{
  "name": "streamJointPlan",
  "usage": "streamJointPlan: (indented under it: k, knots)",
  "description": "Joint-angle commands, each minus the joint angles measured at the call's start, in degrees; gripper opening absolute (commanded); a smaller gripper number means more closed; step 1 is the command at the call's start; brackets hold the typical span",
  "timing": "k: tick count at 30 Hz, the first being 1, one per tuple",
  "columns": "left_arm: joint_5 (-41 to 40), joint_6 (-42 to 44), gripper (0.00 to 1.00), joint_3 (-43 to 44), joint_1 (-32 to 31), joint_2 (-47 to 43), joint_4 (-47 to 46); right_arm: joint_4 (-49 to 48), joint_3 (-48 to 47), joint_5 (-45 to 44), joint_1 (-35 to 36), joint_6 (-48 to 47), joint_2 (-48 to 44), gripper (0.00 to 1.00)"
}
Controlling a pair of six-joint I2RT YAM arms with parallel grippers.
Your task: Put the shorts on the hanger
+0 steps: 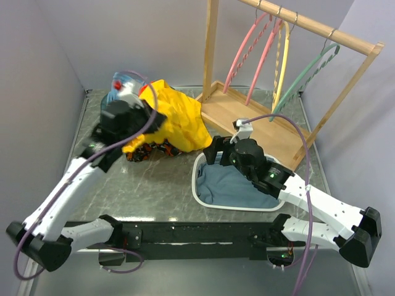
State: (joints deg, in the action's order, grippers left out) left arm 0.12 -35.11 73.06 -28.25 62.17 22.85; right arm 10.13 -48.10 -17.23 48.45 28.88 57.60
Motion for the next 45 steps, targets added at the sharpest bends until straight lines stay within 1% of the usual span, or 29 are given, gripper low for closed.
streamJointPlan:
  k: [1,3,4,7,8,9,10,11,12,13,14,15,16,18,19,23,25,26,27,28,29,30,31,33,35,39,40,43,45]
  knots:
    - [3.65,-2.5,0.01,-7.48,-4.87,3.56,-6.14,-0.11,-1.39,-1.92,0.95,0.03,-0.3,0.98]
    - [5.49,-3.2,0.02,-10.98,-6.02,6.46,-8.86,-0.2,-0.34,-2.45,1.3,0.29,-0.65,0.98]
    - [6.46,-3.64,0.05,-11.96,-6.64,7.6,-9.57,-0.37,0.02,-2.54,1.47,0.56,-0.74,0.98]
    - [8.93,-4.0,0.07,-14.69,-7.17,10.86,-11.77,-1.16,1.69,-2.28,2.0,0.82,-0.48,0.98]
    - [9.02,-4.17,0.19,-15.31,-7.26,11.65,-12.13,-1.6,2.04,-2.28,2.35,0.82,-0.3,0.98]
    - [8.93,-4.26,0.26,-15.92,-7.26,11.83,-12.22,-1.87,2.3,-2.54,2.7,0.74,0.66,0.98]
    - [8.58,-4.09,0.31,-16.19,-7.26,12.09,-12.04,-1.96,2.39,-2.8,3.05,0.56,1.19,0.98]
    - [8.23,-4.17,0.5,-16.28,-7.26,11.92,-11.95,-2.13,2.31,-3.07,3.32,0.39,1.72,0.98]
    - [7.88,-4.17,0.55,-16.45,-7.26,11.66,-11.6,-2.39,2.04,-3.33,4.28,0.3,2.85,0.98]
    - [7.01,-4.09,0.58,-16.46,-7.17,11.4,-10.64,-2.57,1.87,-4.12,4.72,-0.05,3.39,0.98]
    - [6.13,-4.09,0.68,-16.37,-7.26,10.52,-9.94,-3.01,1.69,-4.3,5.34,-0.32,3.91,0.98]
    - [5.08,-4.17,0.74,-16.19,-7.26,10.08,-8.97,-3.19,1.25,-4.56,6.13,-0.67,4.88,0.98]
    - [2.11,-4.35,0.76,-16.28,-7.17,9.55,-8.09,-3.36,0.99,-5.08,6.74,-1.28,5.41,0.98]
    - [-0.46,-5.74,0.78,-16.37,-7.17,7.44,-4.76,-3.89,-0.06,-5.88,7.89,-2.16,6.99,0.98]
    - [-5.69,-6.63,0.79,-16.54,-7.0,6.65,-3.61,-4.06,-0.5,-6.84,9.11,-3.56,7.69,0.98]
    - [-13.89,-10.84,0.81,-19.44,-4.98,0.95,1.75,-4.24,-5.06,-6.5,11.31,-7.69,14.26,0.98]
    - [-14.8,-13.22,0.81,-22.25,-1.65,-1.17,2.9,-3.72,-7.18,-6.32,12.8,-10.23,17.26,0.98]
    - [-14.88,-13.92,0.81,-23.3,-0.24,-3.09,3.16,-2.67,-9.54,-6.93,13.34,-11.03,20.67,0.98]
    - [-15.15,-15.41,0.81,-25.66,2.73,-4.15,3.69,-1.62,-11.04,-7.11,13.78,-13.04,22.62,0.97]
    - [-15.32,-16.03,0.81,-26.81,4.24,-5.99,3.78,1.0,-12.71,-7.63,14.82,-13.85,24.55,0.97]
    - [-15.41,-16.74,0.8,-29.18,5.73,-6.79,4.04,2.34,-15.86,-9.03,15.27,-14.64,28.32,0.97]
    - [-15.76,-18.22,0.8,-30.33,8.45,-7.67,4.04,3.48,-17.28,-11.13,15.8,-16.56,30.18,0.97]
    - [-15.68,-18.93,0.8,-31.56,9.78,-8.81,3.87,4.54,-18.69,-12.11,16.15,-17.36,32.03,0.96]
    - [-16.37,-20.86,0.79,-34.38,12.5,-9.52,3.52,7.44,-22.03,-14.57,16.77,-19.03,36.78,0.95]
    - [-17.61,-22.45,0.78,-36.31,13.39,-9.7,3.08,9.46,-24.31,-14.06,16.94,-20.18,40.11,0.93]
    - [-22.26,-26.92,0.76,-38.42,14.45,-9.18,2.73,10.96,-26.34,-11.95,17.29,-21.85,43.38,0.91]
    - [-23.05,-27.11,0.73,-38.78,14.54,-8.65,2.29,11.49,-26.61,-12.21,17.3,-22.03,43.82,0.91]
    - [-25.77,-27.73,0.69,-39.04,14.63,-6.02,0.88,12.54,-27.22,-12.73,17.3,-22.64,45.05,0.91]
    - [-27.1,-27.9,0.68,-38.95,14.63,-4.52,0.7,13.07,-27.66,-12.82,17.3,-23.08,45.58,0.91]
